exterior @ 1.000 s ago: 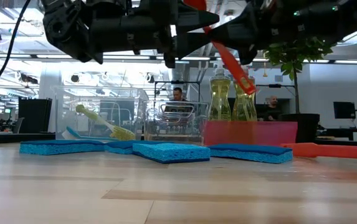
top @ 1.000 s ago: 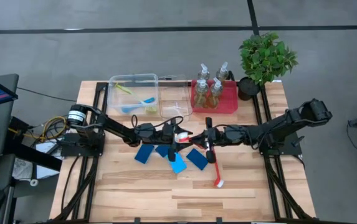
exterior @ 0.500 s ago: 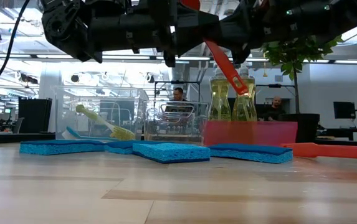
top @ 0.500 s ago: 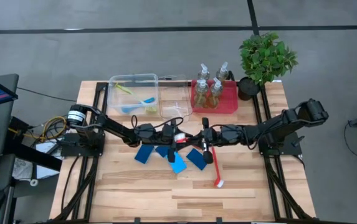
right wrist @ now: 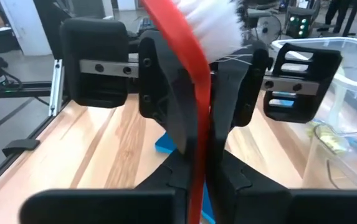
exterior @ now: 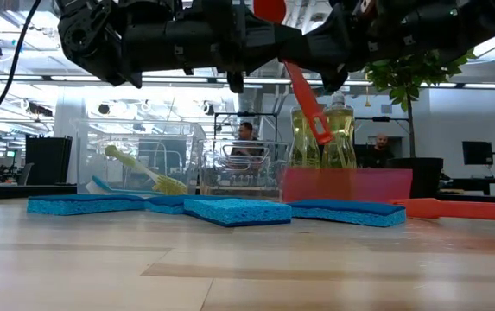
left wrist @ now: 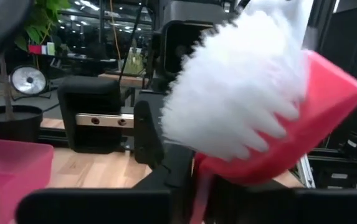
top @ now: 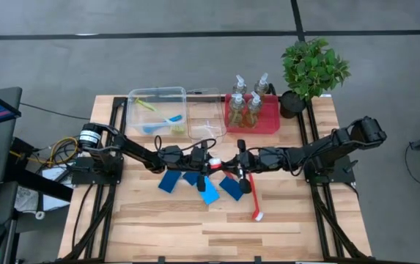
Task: Pick & Place Kitchen Sink Supplies
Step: Put the red dish brush into the white bin
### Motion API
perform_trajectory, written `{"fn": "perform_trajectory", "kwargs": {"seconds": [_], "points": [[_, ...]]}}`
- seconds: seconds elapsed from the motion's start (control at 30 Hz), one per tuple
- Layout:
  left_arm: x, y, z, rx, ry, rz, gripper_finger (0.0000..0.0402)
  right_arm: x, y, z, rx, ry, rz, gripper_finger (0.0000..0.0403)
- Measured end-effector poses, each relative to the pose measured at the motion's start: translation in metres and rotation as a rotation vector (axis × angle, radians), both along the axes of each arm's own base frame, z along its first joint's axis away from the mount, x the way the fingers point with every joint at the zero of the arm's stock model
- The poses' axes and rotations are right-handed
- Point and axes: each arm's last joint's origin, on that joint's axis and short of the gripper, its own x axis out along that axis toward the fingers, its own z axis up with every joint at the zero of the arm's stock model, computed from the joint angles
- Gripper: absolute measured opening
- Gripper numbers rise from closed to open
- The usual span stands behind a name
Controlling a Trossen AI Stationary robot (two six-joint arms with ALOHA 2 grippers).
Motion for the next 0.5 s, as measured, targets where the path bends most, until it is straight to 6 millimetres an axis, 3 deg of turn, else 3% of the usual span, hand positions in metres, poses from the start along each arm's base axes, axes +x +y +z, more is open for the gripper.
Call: {"fn": "perform_trajectory", "kwargs": {"seconds": [0.1,0.33,0.5], "points": [[0.0000,-0.0002,0.0005,-0.001,-0.006,-0.003,0.0016,-0.0001,0.0003,-0.0016,-0.006,0.016,0.004,0.0049],[0.0001,-0.0003,0.0018,-0.001,-0.009,-0.003,0.0037,-0.0003,-0.0001,-0.0051,-0.012,0.048,0.001,0.0089],[-0.0005,-0.0001,0.0037,-0.001,-0.014,-0.003,0.0016,-0.0002,-0.0021,-0.0060,-0.014,0.059,-0.009,0.0109]]}}
